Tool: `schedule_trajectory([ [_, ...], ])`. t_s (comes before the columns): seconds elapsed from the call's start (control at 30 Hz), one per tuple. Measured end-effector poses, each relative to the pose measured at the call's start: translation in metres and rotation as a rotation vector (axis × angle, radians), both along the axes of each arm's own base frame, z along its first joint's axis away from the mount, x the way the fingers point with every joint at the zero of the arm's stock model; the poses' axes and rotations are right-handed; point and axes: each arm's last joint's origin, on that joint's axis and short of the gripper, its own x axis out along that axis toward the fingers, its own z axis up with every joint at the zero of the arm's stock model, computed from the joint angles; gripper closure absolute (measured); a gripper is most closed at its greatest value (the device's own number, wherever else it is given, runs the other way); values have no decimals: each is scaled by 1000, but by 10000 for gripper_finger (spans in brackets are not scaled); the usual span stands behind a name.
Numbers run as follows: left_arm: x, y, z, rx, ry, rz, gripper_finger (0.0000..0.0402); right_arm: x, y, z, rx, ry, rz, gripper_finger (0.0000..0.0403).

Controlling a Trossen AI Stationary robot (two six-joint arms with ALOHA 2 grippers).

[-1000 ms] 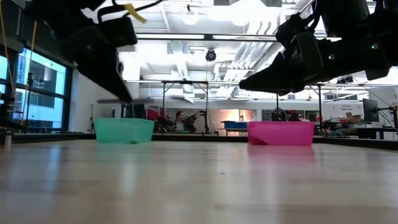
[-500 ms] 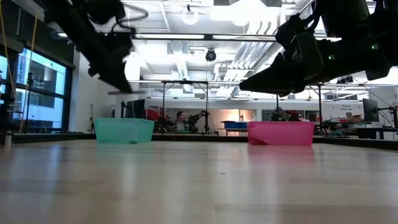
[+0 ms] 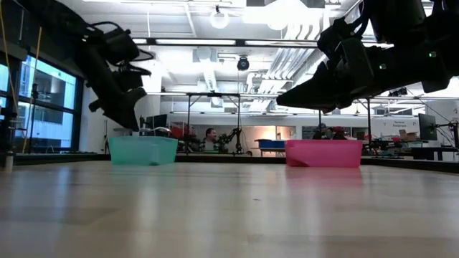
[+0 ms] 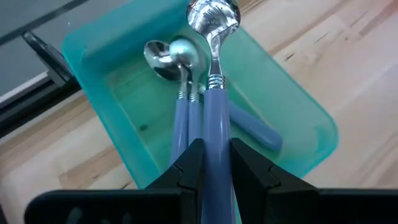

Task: Sort silverware by color (type)
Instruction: Put the purple spoon into the blue bin, then put the gold spoon into the orange bin

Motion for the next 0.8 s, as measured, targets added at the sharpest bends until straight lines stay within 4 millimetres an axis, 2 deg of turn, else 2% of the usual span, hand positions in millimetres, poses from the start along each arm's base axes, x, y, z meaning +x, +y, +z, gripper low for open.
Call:
schedule_trajectory([
  [0.2,-5,15,-6,-21,-11,33,350,0,0,0,3,0,-1,403],
  [0.4,-4,23,-13,-43,-9,22,319,0,0,0,8,0,-2,403],
  [0.63,-7,19,-2,22,-25,-20,287,0,0,0,22,-7,-7,402],
  [0.8,-2,1,15,78,-87,-93,290,-2,5,-3,106,10,-19,402],
])
